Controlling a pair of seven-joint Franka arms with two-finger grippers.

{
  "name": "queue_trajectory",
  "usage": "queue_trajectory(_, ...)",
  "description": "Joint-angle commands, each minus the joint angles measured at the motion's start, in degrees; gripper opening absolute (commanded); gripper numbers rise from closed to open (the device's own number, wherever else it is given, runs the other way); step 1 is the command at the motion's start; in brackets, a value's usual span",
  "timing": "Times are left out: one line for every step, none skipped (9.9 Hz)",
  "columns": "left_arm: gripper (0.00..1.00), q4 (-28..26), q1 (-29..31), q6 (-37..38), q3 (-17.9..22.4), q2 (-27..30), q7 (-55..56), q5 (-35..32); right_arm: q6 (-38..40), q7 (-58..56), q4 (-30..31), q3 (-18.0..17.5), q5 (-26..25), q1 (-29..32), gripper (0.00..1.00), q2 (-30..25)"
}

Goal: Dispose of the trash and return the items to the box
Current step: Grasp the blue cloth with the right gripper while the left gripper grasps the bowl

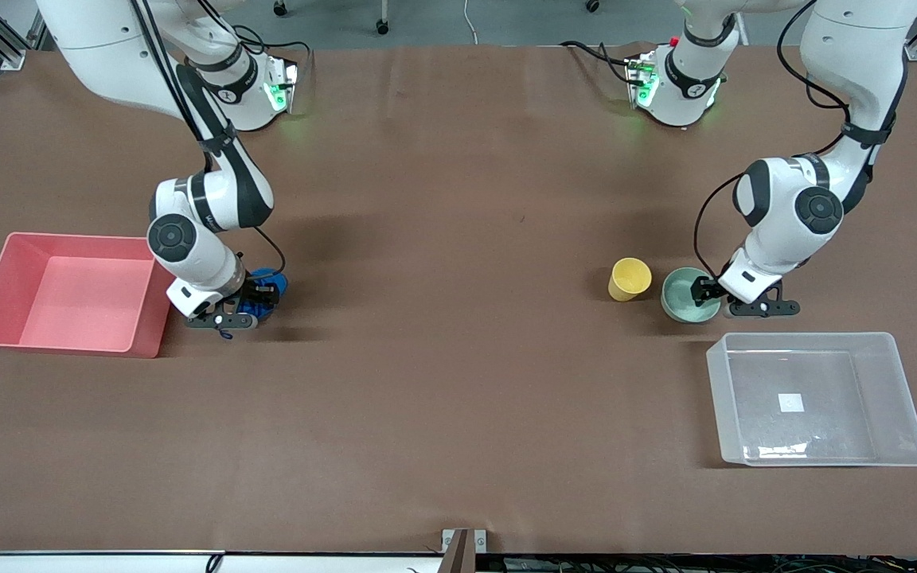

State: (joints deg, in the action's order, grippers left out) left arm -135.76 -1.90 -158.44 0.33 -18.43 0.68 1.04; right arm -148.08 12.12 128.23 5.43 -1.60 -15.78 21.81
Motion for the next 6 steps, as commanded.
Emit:
queue_trajectory(0.01, -1.96, -0.03, -1.08, 0.02, -0.83, -0.77, -0.07, -7.35, 0.80, 4.72, 0.28, -0.69, -0.05, 0.02, -0.28)
queue_trajectory(0.00, -2.75, -0.03, -0.99, 0.02, 0.40, -0.94, -0.08, -9.66, 0.71, 5.88, 0.20, -0.69, 0.30, 0.00, -0.36)
queue_trajectory(0.00, -3.62, -0.12, -0.47, 0.02, 3.28, -1.29, -0.08, -8.81, 0.89, 5.54, 0.20, -0.69, 0.74, 0.00, -0.36)
queue_trajectory(0.00, -4.16, -0.12, 2.50, 0.02, 7.48, -1.38, -0.08, -5.59, 1.24, 3.80, 0.20, -0.69, 0.66, 0.00, -0.97)
queue_trajectory(0.00, -3.20, -0.12, 9.92, 0.02, 11.44, -2.17, -0.08, 3.67, 1.24, -0.05, 0.28, -0.60, 0.83, 0.00, -2.11)
queue_trajectory(0.00, -0.76, -0.03, 15.48, 0.20, 14.09, -3.92, -0.08, 15.33, 1.67, -5.57, 0.29, -0.51, 1.44, 0.00, -3.86)
